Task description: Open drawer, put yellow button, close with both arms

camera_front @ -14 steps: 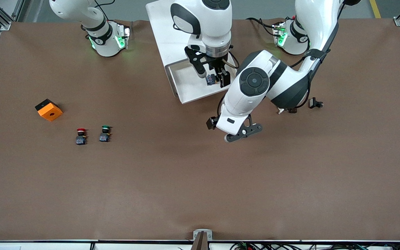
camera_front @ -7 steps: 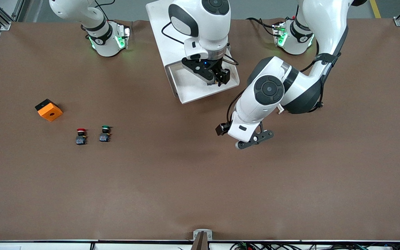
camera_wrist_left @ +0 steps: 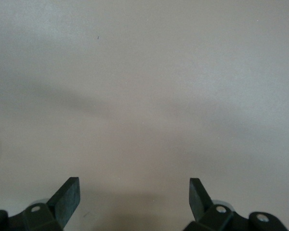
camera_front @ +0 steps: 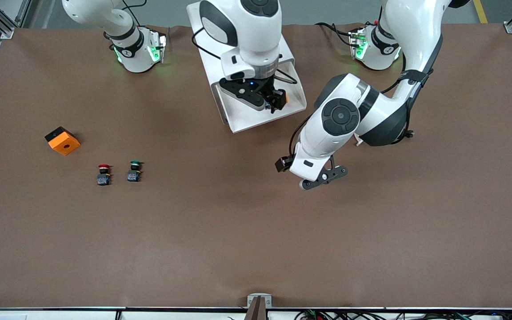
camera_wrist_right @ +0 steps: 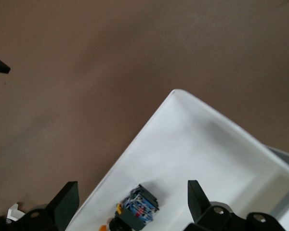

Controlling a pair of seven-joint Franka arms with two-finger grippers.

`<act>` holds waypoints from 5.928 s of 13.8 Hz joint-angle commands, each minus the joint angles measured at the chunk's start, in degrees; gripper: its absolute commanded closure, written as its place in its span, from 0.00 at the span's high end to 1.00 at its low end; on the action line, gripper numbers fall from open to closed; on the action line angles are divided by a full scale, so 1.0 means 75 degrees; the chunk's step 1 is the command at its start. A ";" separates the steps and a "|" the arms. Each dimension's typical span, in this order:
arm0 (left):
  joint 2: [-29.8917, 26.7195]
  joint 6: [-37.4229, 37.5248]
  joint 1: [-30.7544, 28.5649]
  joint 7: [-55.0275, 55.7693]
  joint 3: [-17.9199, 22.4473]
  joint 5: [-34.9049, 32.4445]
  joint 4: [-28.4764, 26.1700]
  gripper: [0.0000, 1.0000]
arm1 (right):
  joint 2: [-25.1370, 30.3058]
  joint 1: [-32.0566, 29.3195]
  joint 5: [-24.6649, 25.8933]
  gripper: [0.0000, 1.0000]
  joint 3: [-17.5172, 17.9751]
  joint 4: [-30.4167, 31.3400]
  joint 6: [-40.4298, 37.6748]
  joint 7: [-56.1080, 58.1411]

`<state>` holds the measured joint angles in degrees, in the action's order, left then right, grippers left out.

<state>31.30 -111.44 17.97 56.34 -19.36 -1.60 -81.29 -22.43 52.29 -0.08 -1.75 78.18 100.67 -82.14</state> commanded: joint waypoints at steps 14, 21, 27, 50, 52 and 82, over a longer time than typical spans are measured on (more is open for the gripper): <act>-0.0400 -0.0504 0.0627 0.0468 -0.0360 -0.0139 -0.1172 1.00 | 0.1198 -0.3359 -0.0423 1.00 0.0082 -0.0264 -0.1563 0.5322; -0.0588 -0.0481 0.0849 0.1346 -0.0688 -0.0139 -0.1477 1.00 | 0.1409 -0.5200 -0.0376 1.00 0.0082 -0.0264 -0.2511 0.8594; -0.0600 -0.0235 0.1283 0.1863 -0.0688 -0.0139 -0.1571 1.00 | 0.2017 -0.6290 -0.0282 1.00 0.0070 -0.0218 -0.3145 0.9659; -0.0377 0.0152 0.1858 0.3070 -0.1485 0.0645 -0.1723 1.00 | 0.3952 -0.7007 0.0081 1.00 0.0163 0.2009 -0.2196 1.0401; -0.0377 0.0164 0.1858 0.3070 -0.1485 0.1066 -0.1700 1.00 | 0.3952 -0.7007 -0.0059 1.00 0.0152 0.2009 -0.2173 1.0401; -0.2215 0.1991 -0.3916 -0.3640 -0.1461 -0.0033 -0.1606 1.00 | 0.3929 -0.6597 -0.0118 1.00 0.0152 0.2185 -0.1610 0.9991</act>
<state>18.02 -98.72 -7.67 35.03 -29.58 -1.07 -92.24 5.60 2.73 -0.95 -0.55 92.85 87.52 -6.28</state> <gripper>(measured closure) 0.000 0.000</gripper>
